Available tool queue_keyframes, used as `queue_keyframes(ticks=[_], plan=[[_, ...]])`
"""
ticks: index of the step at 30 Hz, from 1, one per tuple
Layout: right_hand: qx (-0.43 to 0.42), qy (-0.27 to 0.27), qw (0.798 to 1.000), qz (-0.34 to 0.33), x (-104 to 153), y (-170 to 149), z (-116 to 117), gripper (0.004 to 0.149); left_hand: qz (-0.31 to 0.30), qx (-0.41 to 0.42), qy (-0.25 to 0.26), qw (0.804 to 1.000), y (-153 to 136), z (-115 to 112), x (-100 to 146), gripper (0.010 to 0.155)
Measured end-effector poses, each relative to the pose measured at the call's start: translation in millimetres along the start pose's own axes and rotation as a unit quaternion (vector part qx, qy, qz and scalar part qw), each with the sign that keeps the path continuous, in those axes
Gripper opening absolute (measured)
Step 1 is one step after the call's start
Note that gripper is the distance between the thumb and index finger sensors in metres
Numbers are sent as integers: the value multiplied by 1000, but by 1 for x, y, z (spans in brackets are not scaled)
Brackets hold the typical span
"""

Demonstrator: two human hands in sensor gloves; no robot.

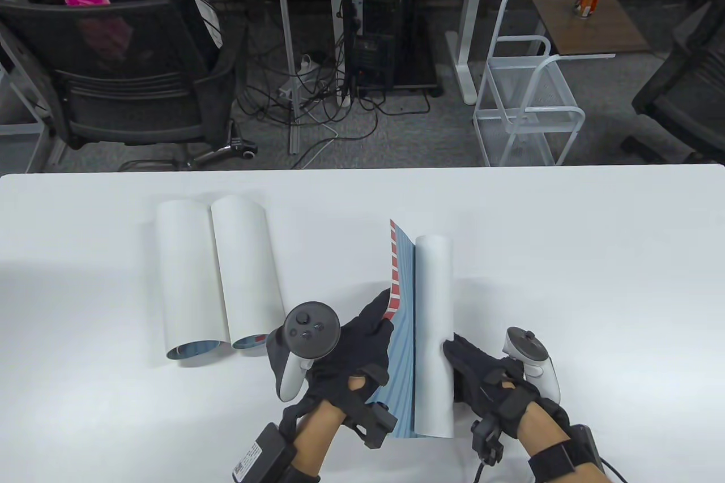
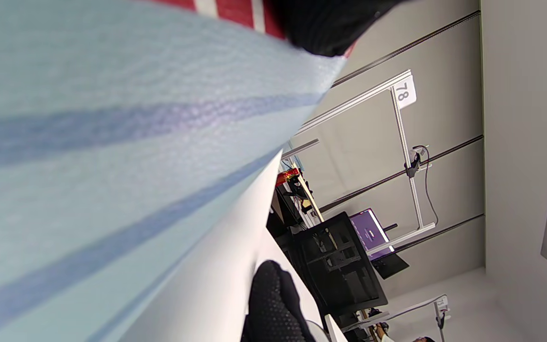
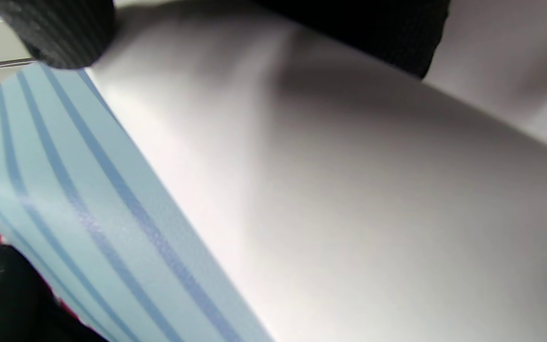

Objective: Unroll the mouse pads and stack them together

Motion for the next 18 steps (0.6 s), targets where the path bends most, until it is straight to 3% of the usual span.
queue_keyframes(ticks=[18], plan=[[-11,-31,999,6,1,-4,-16,82,-38,32,-1,999,8,19,1,55]])
Point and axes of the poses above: the tracker on the back of each hand, its own y axis roughly to the thumb side, its own x axis roughly from the fingertips to the wrist, z = x × y, the point moved 1 cm from there along -x, roughly from the wrist to the fingertips, and after that the axes turned 1 degree about y, right-handed, at the moved point
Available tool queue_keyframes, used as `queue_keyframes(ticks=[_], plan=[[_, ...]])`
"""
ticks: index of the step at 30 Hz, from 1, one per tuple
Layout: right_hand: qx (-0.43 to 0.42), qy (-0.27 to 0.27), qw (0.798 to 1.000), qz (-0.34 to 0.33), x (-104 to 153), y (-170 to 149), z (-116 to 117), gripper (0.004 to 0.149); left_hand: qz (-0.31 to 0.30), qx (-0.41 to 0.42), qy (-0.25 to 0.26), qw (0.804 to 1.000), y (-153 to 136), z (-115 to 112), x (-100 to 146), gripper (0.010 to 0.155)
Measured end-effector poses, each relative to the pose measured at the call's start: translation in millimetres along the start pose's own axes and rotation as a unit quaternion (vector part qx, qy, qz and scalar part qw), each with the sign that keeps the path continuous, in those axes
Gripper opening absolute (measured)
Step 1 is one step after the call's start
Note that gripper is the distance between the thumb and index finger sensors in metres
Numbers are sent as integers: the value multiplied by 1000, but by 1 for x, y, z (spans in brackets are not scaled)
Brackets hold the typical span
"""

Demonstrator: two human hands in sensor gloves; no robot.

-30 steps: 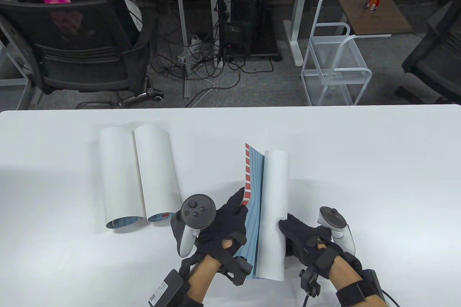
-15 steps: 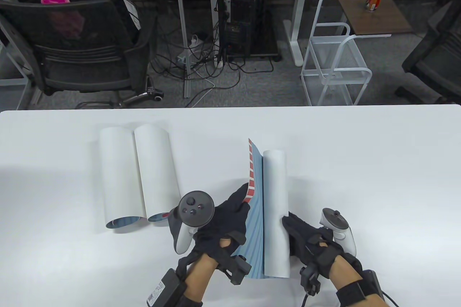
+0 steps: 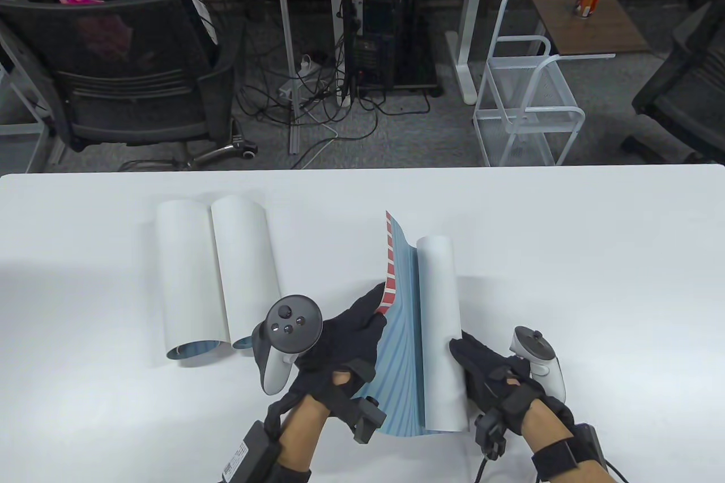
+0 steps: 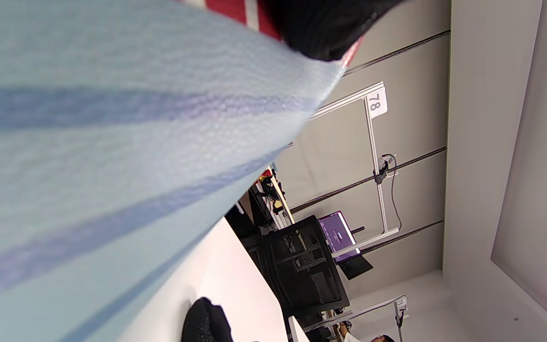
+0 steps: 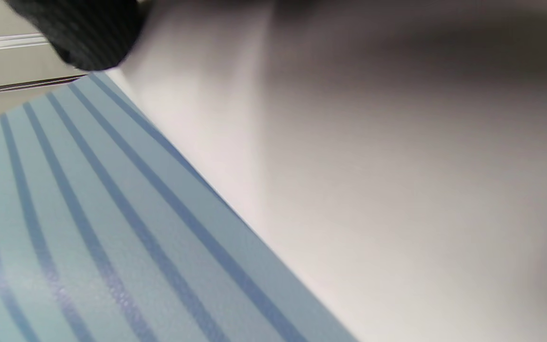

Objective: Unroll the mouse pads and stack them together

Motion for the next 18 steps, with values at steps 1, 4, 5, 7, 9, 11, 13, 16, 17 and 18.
queue_keyframes(ticks=[1,4,5,7,9,11,13,16,17,18], plan=[[0,-2,1000,2,0,-1,-1,82,-3,2,1,1000,1,1,0,54],[-3,-5,1000,6,0,-2,-4,82,-10,5,2,1000,4,4,2,54],[-4,-6,1000,6,0,-2,-5,82,-12,6,2,1000,5,6,2,54],[-3,-8,1000,7,0,-2,-5,82,-16,6,1,1000,7,7,3,54],[-2,-8,1000,7,1,-2,-5,83,-20,5,1,1000,8,8,3,54],[-2,-8,1000,8,1,-2,-5,83,-22,4,2,1000,10,9,4,54],[-3,-7,1000,9,2,-1,-4,84,-26,3,2,1000,12,10,5,54],[-4,-5,1000,10,2,-1,-4,86,-33,-6,4,999,15,12,6,54],[-5,-4,1000,11,2,-1,-3,86,-34,-9,6,999,16,13,6,54],[-6,-2,1000,11,3,0,-3,86,-37,-15,8,999,18,14,7,54]])
Point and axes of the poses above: the tracker on the back of each hand, its own y axis roughly to the thumb side, its own x axis roughly from the fingertips to the wrist, z = x × y, the point moved 1 cm from there along -x, roughly from the wrist to the fingertips, and after that the axes turned 1 degree about y, right-handed, at the moved point
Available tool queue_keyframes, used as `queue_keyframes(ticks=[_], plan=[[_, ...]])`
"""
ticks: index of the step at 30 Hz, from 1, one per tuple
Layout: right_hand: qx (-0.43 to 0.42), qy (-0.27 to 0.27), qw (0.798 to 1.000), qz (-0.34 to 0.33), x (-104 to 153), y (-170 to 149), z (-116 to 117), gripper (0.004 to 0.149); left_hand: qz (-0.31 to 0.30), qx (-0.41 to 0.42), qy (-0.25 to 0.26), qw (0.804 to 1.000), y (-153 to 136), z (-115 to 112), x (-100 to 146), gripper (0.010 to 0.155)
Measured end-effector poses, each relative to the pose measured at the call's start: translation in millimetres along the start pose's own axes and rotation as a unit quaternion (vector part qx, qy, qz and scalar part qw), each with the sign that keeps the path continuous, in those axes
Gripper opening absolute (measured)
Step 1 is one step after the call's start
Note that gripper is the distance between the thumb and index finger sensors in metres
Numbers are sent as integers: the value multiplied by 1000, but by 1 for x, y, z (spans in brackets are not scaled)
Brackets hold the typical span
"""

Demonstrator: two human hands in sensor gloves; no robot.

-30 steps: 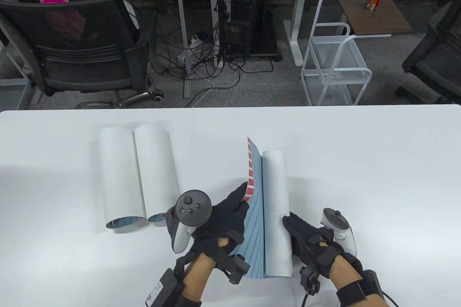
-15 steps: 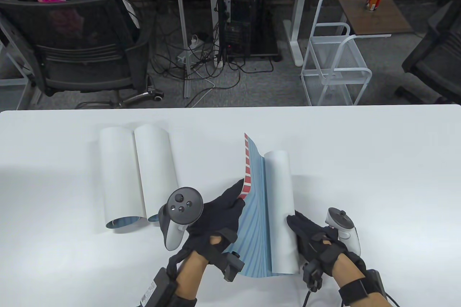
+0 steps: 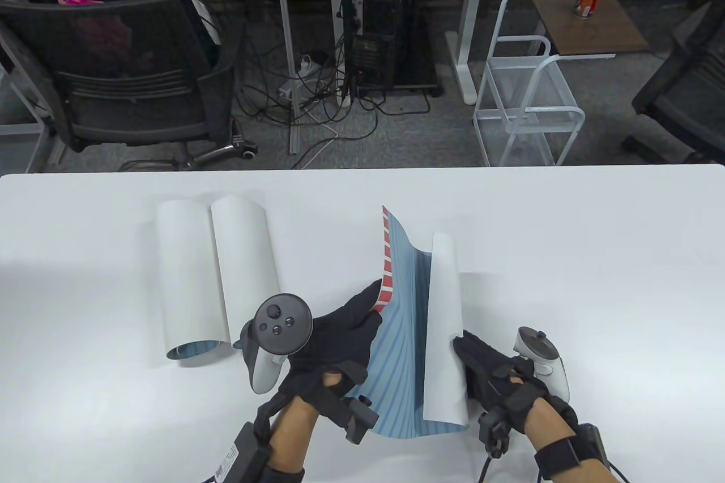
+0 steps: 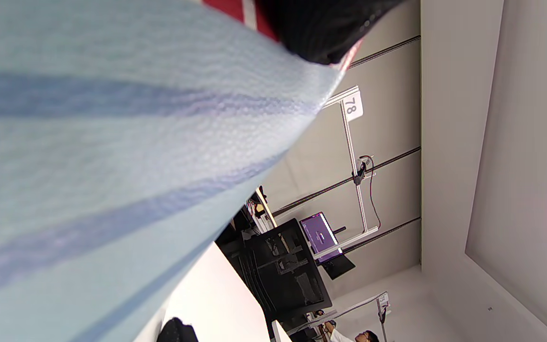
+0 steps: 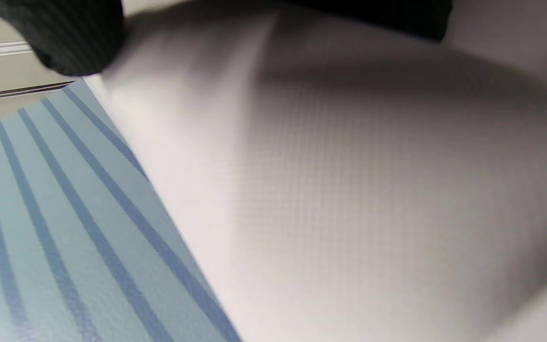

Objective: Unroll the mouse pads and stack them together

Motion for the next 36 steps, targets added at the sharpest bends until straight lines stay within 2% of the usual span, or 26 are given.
queue_keyframes(ticks=[19,22,24,25,27,31,36], plan=[[-11,15,1000,-2,2,1,-3,93,-31,-41,5,999,17,12,6,54],[-13,6,1000,-2,3,2,-7,86,-35,-46,8,998,19,14,8,54],[-17,-12,1000,2,4,2,-10,76,-36,-48,9,998,20,15,8,54],[-22,-37,999,3,5,3,-14,70,-37,-49,12,998,20,16,8,54],[-15,-52,999,3,7,5,-17,65,-37,-49,13,998,20,16,8,54],[70,-125,990,-1,17,20,-29,54,-31,-61,26,997,19,18,9,54],[198,-237,951,-37,39,48,-43,46,6,-98,83,992,14,22,10,54]])
Point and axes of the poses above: the tracker on the back of each hand, its own y axis roughly to the thumb side, its own x axis roughly from the fingertips to the wrist, z = x × y, the point moved 1 cm from there along -x, roughly from the wrist to the fingertips, and after that the axes turned 1 degree about y, right-handed, at the moved point
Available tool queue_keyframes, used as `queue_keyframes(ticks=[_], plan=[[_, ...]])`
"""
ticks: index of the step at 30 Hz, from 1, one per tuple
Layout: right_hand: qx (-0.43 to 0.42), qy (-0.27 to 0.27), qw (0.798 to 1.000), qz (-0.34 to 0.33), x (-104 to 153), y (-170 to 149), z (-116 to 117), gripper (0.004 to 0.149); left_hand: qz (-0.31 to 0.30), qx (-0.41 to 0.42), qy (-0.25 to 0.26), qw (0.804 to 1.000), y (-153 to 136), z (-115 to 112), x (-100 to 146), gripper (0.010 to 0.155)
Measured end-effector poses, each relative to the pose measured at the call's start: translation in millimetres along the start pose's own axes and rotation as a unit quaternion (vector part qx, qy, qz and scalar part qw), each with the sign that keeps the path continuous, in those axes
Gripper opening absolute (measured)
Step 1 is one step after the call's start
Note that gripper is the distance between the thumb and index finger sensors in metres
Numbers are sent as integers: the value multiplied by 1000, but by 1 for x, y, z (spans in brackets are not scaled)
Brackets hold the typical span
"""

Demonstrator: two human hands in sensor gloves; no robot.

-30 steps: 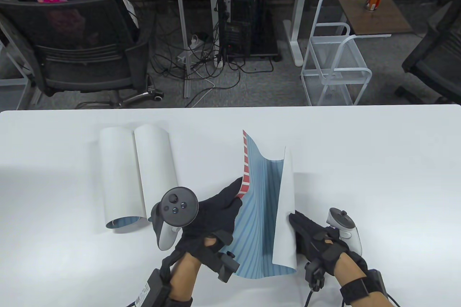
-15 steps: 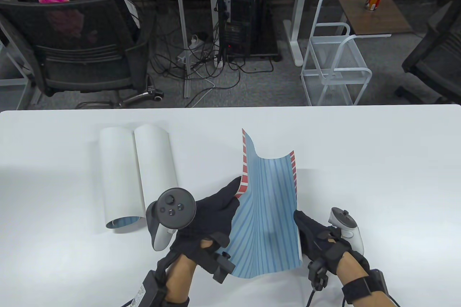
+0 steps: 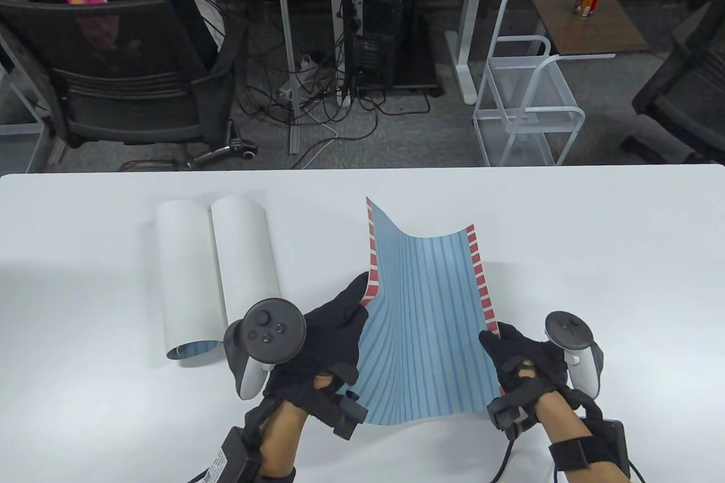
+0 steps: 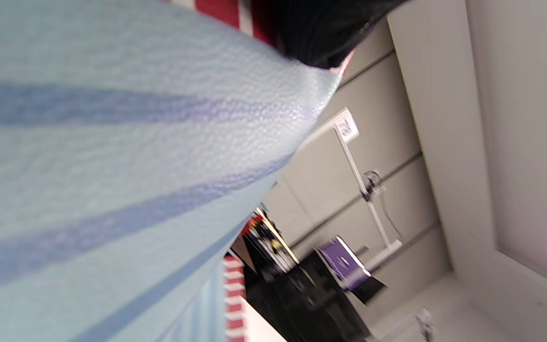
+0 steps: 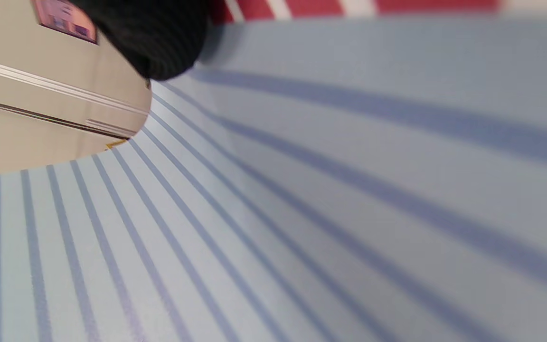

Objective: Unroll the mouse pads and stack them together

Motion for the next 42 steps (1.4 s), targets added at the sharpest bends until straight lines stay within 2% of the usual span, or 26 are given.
queue_keyframes(ticks=[4,7,13,19,25,31,33,37,42], plan=[[69,-86,993,-43,10,14,-21,44,56,-57,63,995,-18,0,-2,54],[127,-136,981,-52,16,20,-32,45,89,-106,92,986,-32,-3,-5,55],[155,-167,973,-27,17,16,-44,45,141,-200,111,963,-60,-17,-12,57],[195,-179,963,44,10,0,-52,45,185,-278,84,939,-87,-43,-19,58],[233,-172,952,101,3,-11,-48,46,222,-337,46,914,-109,-67,-24,58],[271,-181,937,124,-1,-14,-42,48,246,-395,37,884,-123,-79,-27,60],[296,-188,928,123,-1,-13,-38,51,242,-427,37,870,-124,-83,-27,63],[358,-196,905,121,-4,-11,-26,60,228,-520,11,823,-123,-95,-29,73],[428,-208,873,107,-6,-5,-14,63,198,-572,-24,796,-115,-111,-26,77]])
Point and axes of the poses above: the tracker on the back of each hand, its own y axis roughly to the thumb side, its own x axis roughly from the fingertips to the wrist, z = x × y, the point moved 1 cm from there along -x, roughly from the wrist to the fingertips, and after that the axes turned 1 degree about y, right-handed, at the moved point
